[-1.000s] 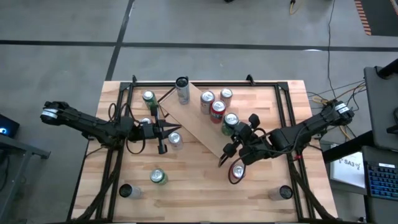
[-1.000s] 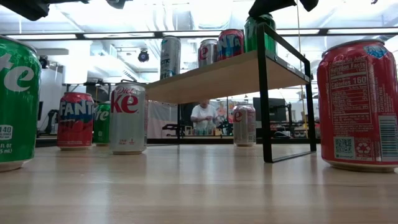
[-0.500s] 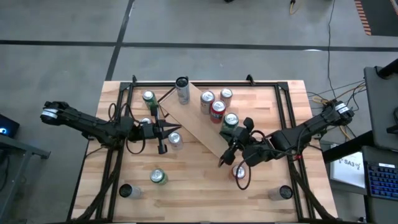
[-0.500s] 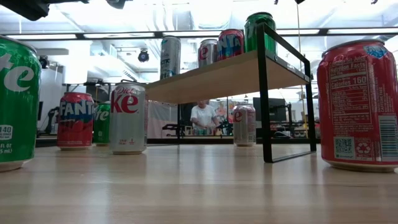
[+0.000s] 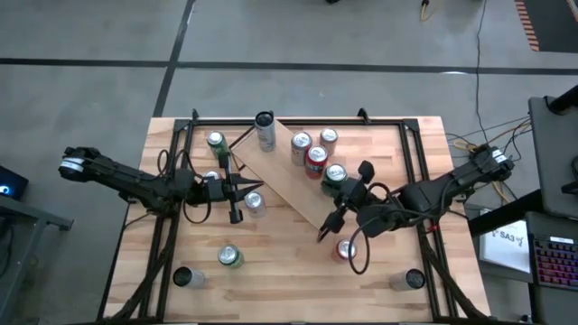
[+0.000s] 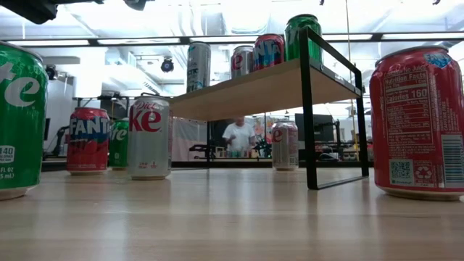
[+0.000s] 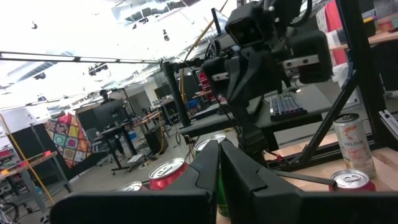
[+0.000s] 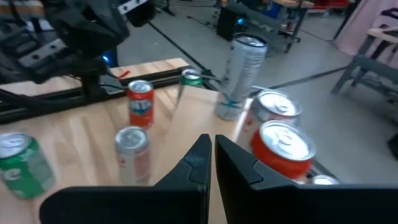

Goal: Place canned beverage on shelf
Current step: Put the bottom right green soda can on the shelf

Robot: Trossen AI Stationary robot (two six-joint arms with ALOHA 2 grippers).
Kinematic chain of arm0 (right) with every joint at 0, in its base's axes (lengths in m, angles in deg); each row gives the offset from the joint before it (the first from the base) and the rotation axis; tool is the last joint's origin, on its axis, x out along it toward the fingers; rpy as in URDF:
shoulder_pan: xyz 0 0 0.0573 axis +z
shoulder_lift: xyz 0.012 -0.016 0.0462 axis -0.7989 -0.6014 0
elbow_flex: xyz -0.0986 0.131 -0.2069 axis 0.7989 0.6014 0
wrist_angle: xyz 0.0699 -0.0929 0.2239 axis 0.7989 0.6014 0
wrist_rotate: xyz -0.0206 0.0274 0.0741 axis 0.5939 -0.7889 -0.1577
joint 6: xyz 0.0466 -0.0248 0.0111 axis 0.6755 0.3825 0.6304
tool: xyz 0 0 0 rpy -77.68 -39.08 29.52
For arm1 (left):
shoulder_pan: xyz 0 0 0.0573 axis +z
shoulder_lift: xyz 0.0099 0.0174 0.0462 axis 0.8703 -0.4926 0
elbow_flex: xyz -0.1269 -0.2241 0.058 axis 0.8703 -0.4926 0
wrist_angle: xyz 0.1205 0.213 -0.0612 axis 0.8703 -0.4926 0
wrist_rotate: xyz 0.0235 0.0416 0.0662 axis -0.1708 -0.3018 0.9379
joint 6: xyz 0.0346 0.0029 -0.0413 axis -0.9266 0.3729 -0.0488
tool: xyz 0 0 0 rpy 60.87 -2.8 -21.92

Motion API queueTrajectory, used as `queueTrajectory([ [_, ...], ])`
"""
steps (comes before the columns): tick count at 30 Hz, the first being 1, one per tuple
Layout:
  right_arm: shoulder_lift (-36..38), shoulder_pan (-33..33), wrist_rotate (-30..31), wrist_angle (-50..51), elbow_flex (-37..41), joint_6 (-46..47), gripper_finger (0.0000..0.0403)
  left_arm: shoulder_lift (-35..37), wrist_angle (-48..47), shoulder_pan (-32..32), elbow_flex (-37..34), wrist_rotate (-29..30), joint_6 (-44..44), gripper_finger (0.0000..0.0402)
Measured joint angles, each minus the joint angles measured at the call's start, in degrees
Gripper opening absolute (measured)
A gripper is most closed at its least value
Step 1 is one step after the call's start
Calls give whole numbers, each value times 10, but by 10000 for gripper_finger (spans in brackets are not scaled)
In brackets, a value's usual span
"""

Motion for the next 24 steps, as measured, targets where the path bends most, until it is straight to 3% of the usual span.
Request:
queueTrajectory([
  [10, 1, -45, -14, 128, -8, 60, 12, 0, -1, 0, 0, 0, 0, 0],
  [24, 9, -53, -19, 184, -8, 98, 12, 0, 0, 0, 0, 0, 0, 0],
])
